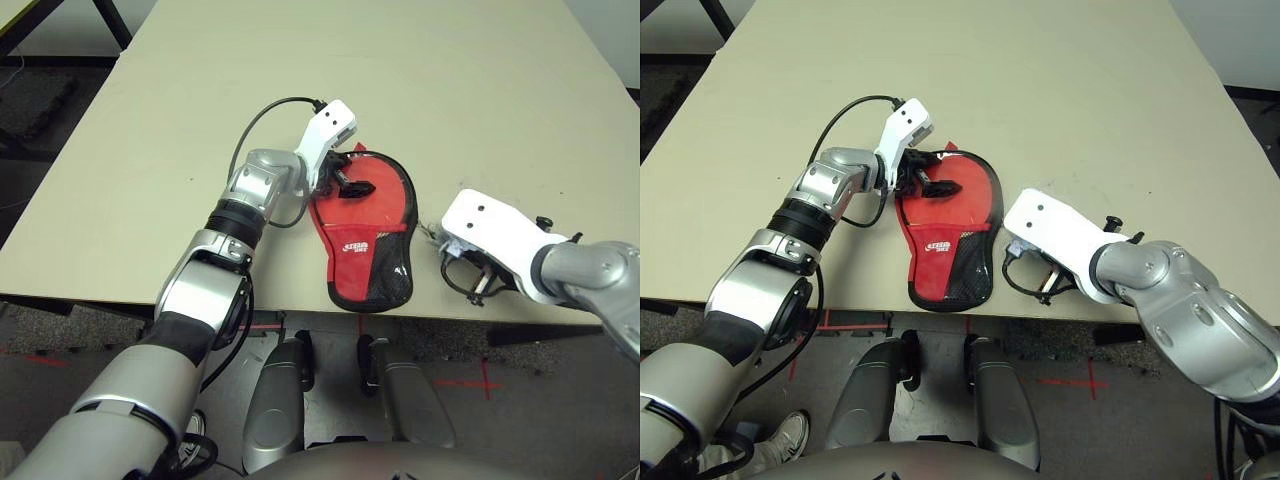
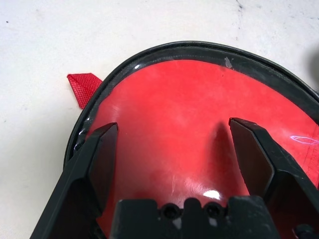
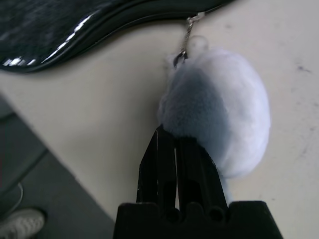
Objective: Store the ping-pong paddle in its case and zip it.
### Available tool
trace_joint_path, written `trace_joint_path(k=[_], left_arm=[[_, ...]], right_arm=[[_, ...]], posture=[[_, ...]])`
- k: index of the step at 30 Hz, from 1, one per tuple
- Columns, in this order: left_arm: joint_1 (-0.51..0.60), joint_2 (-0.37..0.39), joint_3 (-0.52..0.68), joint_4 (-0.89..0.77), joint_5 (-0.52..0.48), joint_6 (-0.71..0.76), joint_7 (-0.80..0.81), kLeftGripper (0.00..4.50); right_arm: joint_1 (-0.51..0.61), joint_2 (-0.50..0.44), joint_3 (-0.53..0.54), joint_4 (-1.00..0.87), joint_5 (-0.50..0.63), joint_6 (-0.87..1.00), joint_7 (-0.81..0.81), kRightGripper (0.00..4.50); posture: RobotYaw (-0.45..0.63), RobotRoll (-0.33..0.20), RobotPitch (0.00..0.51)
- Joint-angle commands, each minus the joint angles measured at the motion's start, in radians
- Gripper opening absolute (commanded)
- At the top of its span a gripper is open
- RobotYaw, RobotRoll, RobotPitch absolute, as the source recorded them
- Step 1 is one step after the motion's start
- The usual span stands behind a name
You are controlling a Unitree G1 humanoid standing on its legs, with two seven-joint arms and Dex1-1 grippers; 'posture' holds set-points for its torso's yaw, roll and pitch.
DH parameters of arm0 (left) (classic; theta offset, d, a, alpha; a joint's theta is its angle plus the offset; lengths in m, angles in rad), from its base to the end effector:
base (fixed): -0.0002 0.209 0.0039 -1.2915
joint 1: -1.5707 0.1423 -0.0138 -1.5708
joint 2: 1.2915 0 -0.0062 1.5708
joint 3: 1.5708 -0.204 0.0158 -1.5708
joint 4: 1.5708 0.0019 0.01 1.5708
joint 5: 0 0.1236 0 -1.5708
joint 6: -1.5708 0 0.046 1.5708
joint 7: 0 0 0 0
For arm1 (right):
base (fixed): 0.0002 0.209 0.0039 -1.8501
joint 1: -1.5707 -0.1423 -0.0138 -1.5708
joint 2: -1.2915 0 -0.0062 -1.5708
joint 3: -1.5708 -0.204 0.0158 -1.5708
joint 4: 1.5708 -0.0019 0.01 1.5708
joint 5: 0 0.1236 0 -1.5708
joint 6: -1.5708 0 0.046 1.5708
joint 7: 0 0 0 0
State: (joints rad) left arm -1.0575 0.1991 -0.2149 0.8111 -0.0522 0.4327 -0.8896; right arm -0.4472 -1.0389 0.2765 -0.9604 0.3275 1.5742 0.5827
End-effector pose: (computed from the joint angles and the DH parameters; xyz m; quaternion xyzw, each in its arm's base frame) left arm 0.3657 0.1175 0.1573 0.1315 0.1761 -0.4866 0.8456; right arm 0.1742 -0.2161 0.1951 -0.4030 0.3260 0.2909 0.8042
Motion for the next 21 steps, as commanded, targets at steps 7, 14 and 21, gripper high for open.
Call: trace_joint_path(k=[7, 14, 21], left_arm=[[0.025, -0.005, -0.020, 0.120, 0.052, 0.014, 0.029, 4.50], [0.024, -0.011, -0.012, 0.126, 0.053, 0.009, 0.032, 4.50], [0.023, -0.016, -0.012, 0.132, 0.054, 0.003, 0.032, 4.50]], right_arm=[[0.027, -0.136, -0.026, -0.087, 0.259, 0.040, 0.128, 0.04], [0.064, -0.133, -0.163, -0.023, 0.315, -0.051, 0.140, 0.20], [-0.170, -0.074, -0.191, 0.310, 0.222, -0.148, 0.076, 2.49]], posture=[[-0.18, 0.000, 0.265], [-0.18, 0.000, 0.266], [-0.19, 0.000, 0.264]])
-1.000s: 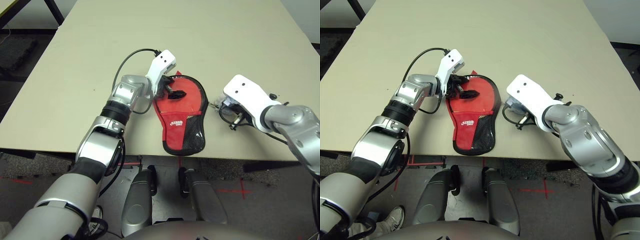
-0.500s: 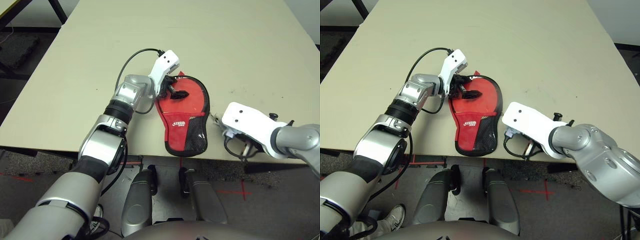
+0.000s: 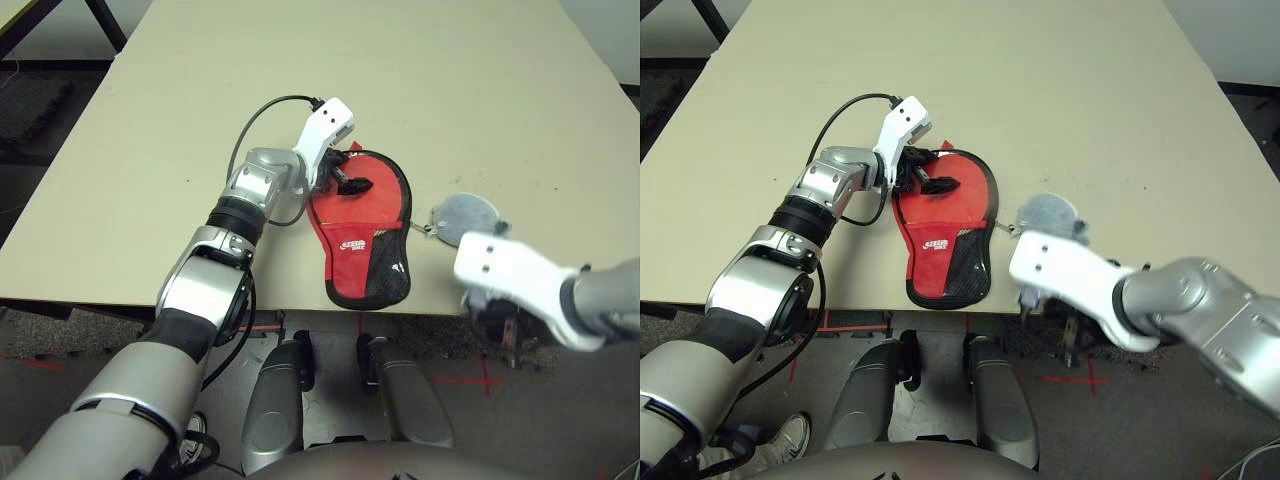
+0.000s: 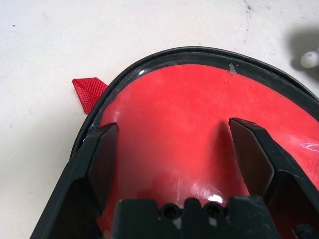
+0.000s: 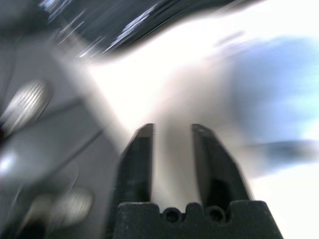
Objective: Store the ping-pong paddle in its case and zip it.
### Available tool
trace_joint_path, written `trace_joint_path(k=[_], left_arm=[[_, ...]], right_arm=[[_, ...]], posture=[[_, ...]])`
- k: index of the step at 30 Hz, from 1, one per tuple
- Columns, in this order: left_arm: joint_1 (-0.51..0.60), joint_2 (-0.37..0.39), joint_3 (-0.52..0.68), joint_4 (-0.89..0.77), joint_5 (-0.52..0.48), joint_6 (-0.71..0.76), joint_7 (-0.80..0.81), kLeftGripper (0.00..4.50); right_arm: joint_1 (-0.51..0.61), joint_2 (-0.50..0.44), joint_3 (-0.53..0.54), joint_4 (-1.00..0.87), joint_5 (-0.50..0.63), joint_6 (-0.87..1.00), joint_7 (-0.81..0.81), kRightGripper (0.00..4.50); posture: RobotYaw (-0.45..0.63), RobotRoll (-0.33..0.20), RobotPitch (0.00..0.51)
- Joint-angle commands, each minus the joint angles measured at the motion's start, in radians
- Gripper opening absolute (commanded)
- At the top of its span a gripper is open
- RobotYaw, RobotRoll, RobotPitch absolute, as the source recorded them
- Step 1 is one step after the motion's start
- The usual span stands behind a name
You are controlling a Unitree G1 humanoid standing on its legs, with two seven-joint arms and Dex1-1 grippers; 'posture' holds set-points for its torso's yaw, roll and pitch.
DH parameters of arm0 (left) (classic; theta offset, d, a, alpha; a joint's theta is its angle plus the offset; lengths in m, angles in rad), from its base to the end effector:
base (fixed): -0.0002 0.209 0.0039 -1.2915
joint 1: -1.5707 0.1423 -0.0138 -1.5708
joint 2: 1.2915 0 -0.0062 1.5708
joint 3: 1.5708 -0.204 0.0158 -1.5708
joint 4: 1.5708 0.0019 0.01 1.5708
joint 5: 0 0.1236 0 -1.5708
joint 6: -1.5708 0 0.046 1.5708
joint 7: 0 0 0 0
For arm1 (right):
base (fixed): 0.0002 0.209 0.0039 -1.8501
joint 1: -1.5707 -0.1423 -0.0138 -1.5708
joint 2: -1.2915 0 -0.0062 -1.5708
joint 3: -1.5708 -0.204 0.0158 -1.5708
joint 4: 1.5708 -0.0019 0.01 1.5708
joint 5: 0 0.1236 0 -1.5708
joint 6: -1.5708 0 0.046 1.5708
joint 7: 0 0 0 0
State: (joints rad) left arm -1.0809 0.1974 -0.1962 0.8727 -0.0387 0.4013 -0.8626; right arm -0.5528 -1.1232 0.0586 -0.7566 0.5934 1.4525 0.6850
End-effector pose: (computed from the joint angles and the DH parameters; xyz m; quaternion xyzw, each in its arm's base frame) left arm 0.3690 0.1201 0.1580 0.1325 0.1756 -0.4679 0.8560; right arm 0.1936 -0.2390 0.2368 -0.3258 0.2998 0.3286 0.8343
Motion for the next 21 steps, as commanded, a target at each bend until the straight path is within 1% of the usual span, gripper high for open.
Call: trace_joint_path(k=[1, 5, 6, 11, 13, 15, 21], left_arm=[[0.046, -0.016, -0.030, 0.070, 0.041, 0.035, 0.006, 4.50], [0.042, -0.019, -0.030, 0.074, 0.042, 0.032, 0.006, 4.50], [0.041, -0.019, -0.029, 0.075, 0.043, 0.031, 0.006, 4.50], [0.036, -0.018, -0.027, 0.079, 0.043, 0.028, 0.006, 4.50], [0.035, -0.016, -0.027, 0.077, 0.043, 0.029, 0.007, 4.50], [0.037, -0.014, -0.027, 0.074, 0.043, 0.030, 0.007, 4.50], [0.046, -0.001, -0.025, 0.063, 0.044, 0.033, 0.011, 4.50]], right_arm=[[-0.091, 0.010, 0.047, 0.148, -0.061, -0.040, -0.031, 2.86], [-0.167, 0.012, 0.127, 0.285, -0.134, -0.133, -0.023, 4.34], [-0.190, 0.018, 0.149, 0.313, -0.149, -0.152, -0.017, 4.43], [-0.254, 0.065, 0.235, 0.434, -0.207, -0.202, 0.007, 4.43], [-0.262, 0.102, 0.258, 0.494, -0.215, -0.205, 0.021, 4.43], [-0.262, 0.116, 0.280, 0.524, -0.227, -0.212, 0.040, 4.43], [-0.248, 0.134, 0.290, 0.534, -0.192, -0.153, 0.105, 4.43]], posture=[[-0.18, 0.000, 0.263], [-0.18, 0.000, 0.260], [-0.18, 0.000, 0.258], [-0.17, 0.000, 0.255], [-0.16, 0.000, 0.253], [-0.16, 0.000, 0.251], [-0.13, 0.000, 0.250]])
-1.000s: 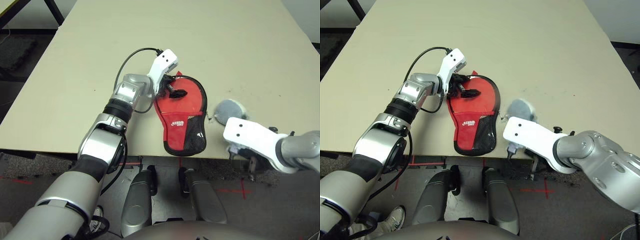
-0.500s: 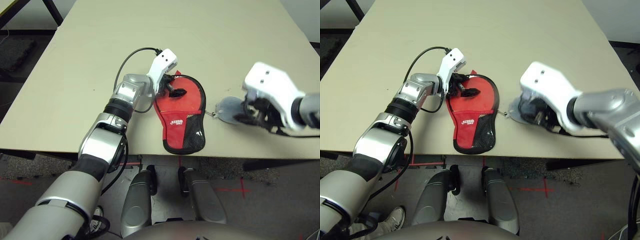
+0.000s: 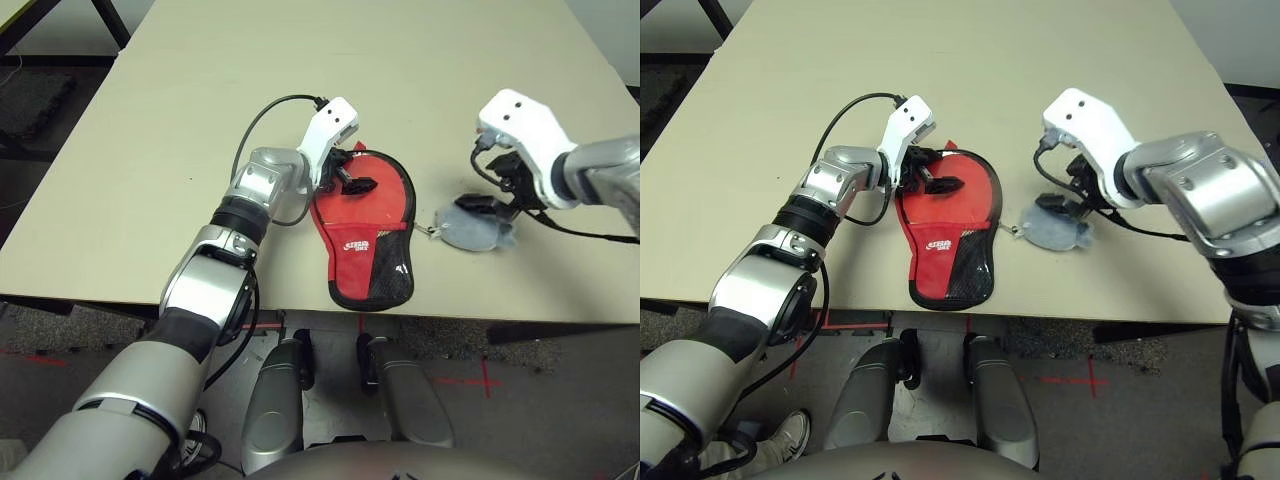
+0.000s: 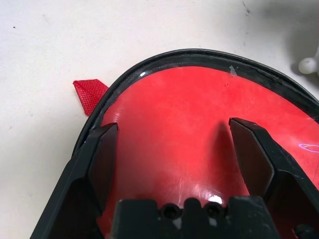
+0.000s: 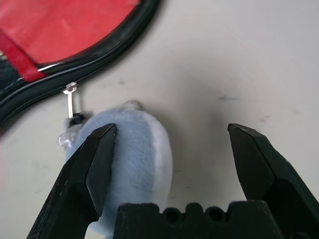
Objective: Store the ping-pong paddle in its case and zip it.
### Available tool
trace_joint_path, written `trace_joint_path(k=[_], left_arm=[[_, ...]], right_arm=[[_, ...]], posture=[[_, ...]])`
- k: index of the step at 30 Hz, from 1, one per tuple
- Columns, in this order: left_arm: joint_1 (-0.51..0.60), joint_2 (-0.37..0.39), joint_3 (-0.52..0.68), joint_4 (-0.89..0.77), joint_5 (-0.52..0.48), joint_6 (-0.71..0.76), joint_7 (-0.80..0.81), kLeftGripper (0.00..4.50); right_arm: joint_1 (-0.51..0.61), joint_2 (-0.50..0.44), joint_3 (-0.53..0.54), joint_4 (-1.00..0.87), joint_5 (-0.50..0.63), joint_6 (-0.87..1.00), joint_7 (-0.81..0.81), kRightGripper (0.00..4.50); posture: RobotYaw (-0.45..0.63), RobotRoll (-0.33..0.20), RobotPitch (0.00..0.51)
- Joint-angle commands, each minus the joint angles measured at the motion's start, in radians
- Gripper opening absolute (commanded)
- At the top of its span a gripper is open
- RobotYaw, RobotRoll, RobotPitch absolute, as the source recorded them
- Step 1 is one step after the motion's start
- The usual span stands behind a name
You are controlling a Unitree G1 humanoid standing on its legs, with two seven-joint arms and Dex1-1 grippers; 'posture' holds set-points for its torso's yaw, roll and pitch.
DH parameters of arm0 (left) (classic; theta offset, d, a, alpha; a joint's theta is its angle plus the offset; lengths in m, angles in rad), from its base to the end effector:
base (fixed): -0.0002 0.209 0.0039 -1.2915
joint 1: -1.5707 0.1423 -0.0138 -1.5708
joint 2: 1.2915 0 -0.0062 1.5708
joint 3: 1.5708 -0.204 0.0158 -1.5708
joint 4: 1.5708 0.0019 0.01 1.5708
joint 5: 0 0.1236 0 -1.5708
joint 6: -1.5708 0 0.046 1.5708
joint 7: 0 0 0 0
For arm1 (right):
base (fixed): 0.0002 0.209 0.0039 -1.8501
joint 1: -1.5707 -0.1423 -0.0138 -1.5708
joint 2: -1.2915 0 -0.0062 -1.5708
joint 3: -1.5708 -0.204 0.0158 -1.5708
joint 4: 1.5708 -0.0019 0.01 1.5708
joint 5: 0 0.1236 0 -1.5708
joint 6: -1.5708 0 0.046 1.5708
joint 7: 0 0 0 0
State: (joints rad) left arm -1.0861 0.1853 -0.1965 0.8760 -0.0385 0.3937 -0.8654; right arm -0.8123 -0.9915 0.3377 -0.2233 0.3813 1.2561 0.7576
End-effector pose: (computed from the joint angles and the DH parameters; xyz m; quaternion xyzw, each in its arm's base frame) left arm 0.3690 0.1155 0.1587 0.1323 0.1709 -0.4749 0.8531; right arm 0.2667 -0.2451 0.2317 -0.2731 0.3257 0.2886 0.8579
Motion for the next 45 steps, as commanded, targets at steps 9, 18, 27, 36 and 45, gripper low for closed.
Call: trace_joint_path(k=[9, 18, 27, 36, 45], left_arm=[[0.053, 0.008, -0.025, 0.064, 0.045, 0.035, 0.020, 4.50], [0.045, -0.001, -0.026, 0.078, 0.046, 0.026, 0.023, 4.50], [0.041, -0.003, -0.029, 0.091, 0.049, 0.016, 0.026, 4.50], [0.038, -0.005, -0.034, 0.105, 0.053, 0.002, 0.026, 4.50], [0.018, -0.007, -0.053, 0.073, 0.050, -0.018, -0.044, 4.50]], right_arm=[[0.071, -0.065, 0.089, -0.070, 0.087, 0.169, 0.143, 4.06], [0.099, -0.128, 0.107, -0.143, 0.110, 0.224, 0.146, 1.02], [0.309, -0.287, 0.047, -0.471, 0.235, 0.244, 0.177, 0.27], [0.472, -0.259, -0.046, -0.636, 0.315, 0.304, 0.126, 0.25], [0.412, -0.191, 0.018, -0.516, 0.231, 0.270, 0.030, 0.25]], posture=[[-0.14, 0.000, 0.250], [-0.14, 0.000, 0.252], [-0.15, 0.000, 0.253], [-0.17, 0.000, 0.255], [-0.17, 0.000, 0.257]])
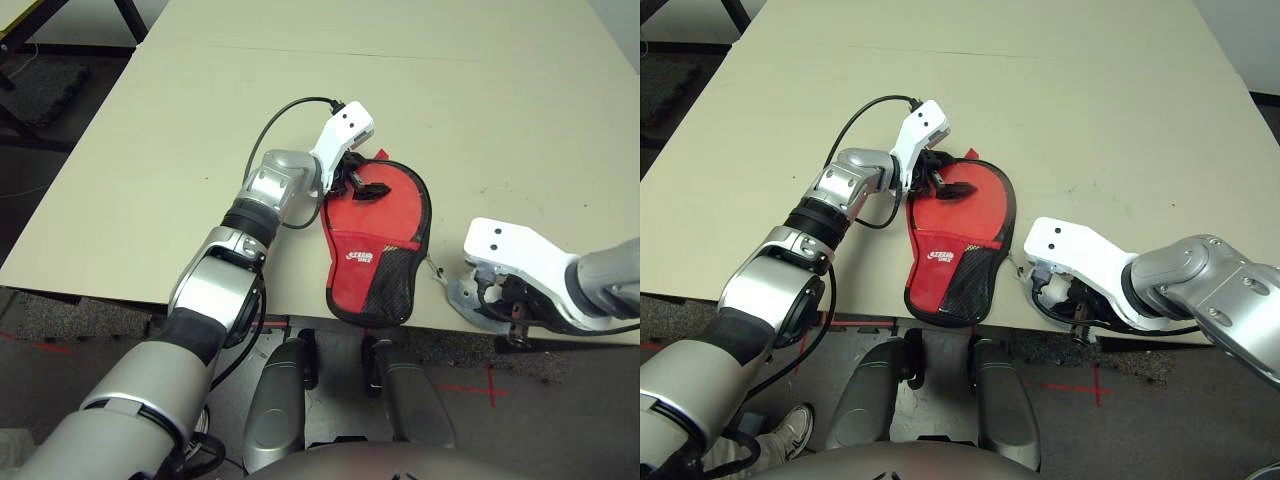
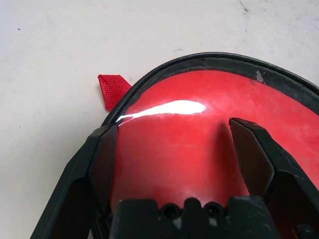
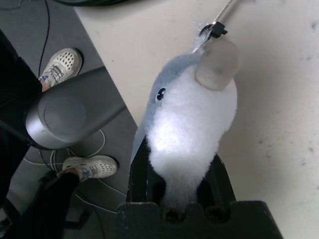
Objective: Store the ping-pong paddle in its case and zip it.
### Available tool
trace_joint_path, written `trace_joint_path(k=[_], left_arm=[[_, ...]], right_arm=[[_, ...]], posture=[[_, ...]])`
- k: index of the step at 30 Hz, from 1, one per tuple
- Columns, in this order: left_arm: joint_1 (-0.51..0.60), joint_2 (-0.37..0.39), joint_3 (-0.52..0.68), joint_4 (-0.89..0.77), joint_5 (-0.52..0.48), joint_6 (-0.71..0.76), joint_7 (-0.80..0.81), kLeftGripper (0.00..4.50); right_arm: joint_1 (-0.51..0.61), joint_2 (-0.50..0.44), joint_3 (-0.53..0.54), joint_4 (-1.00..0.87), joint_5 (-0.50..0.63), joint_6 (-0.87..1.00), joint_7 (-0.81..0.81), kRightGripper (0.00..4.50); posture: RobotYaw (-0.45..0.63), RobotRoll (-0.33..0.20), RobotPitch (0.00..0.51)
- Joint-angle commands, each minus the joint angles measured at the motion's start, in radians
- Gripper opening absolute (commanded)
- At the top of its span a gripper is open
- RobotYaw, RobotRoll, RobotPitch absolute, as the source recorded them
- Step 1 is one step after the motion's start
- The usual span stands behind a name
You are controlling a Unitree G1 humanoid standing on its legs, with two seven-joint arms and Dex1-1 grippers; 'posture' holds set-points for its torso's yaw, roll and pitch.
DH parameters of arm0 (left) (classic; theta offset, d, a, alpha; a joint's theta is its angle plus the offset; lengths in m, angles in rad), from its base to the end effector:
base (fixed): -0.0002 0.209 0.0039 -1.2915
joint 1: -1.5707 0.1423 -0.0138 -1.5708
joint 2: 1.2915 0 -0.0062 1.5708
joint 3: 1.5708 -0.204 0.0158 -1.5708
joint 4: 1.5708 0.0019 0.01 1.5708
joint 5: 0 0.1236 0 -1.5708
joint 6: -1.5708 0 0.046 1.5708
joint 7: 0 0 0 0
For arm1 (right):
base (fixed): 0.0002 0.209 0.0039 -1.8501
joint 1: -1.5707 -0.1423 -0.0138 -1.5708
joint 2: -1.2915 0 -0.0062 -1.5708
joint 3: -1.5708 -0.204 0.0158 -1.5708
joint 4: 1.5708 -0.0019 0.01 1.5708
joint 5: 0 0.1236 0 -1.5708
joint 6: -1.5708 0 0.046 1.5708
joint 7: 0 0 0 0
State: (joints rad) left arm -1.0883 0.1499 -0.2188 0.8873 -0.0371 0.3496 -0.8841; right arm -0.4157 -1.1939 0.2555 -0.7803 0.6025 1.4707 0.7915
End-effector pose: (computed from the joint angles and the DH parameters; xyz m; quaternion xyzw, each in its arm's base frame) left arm 0.3675 0.1012 0.1562 0.1399 0.1582 -0.5036 0.8377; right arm 0.1815 -0.2407 0.1940 -0.3011 0.4597 0.3979 0.7346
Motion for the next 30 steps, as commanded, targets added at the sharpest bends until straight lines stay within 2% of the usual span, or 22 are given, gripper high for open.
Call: trace_joint_path(k=[1, 10, 18, 25, 30], left_arm=[[0.006, 0.033, -0.035, 0.047, 0.045, 0.023, -0.055, 4.50], [-0.058, 0.100, -0.078, -0.135, 0.037, 0.014, -0.277, 4.50], [0.028, 0.140, -0.146, -0.341, 0.046, 0.017, -0.382, 4.50], [0.085, 0.157, -0.216, -0.324, 0.120, -0.021, -0.345, 4.50], [0.092, 0.152, -0.240, -0.289, 0.162, 0.003, -0.323, 4.50]], right_arm=[[0.000, 0.019, 0.111, 0.058, 0.002, 0.051, -0.010, 0.25], [-0.096, 0.076, 0.176, 0.157, -0.043, 0.022, -0.041, 0.25], [-0.177, 0.166, 0.182, 0.252, -0.096, 0.012, -0.079, 0.24], [-0.208, 0.199, 0.166, 0.276, -0.109, 0.020, -0.091, 0.24], [-0.218, 0.212, 0.158, 0.281, -0.112, 0.027, -0.094, 0.23]], posture=[[-0.17, 0.000, 0.257], [-0.15, 0.000, 0.254], [-0.15, 0.000, 0.251], [-0.16, 0.000, 0.251], [-0.16, 0.000, 0.252]])
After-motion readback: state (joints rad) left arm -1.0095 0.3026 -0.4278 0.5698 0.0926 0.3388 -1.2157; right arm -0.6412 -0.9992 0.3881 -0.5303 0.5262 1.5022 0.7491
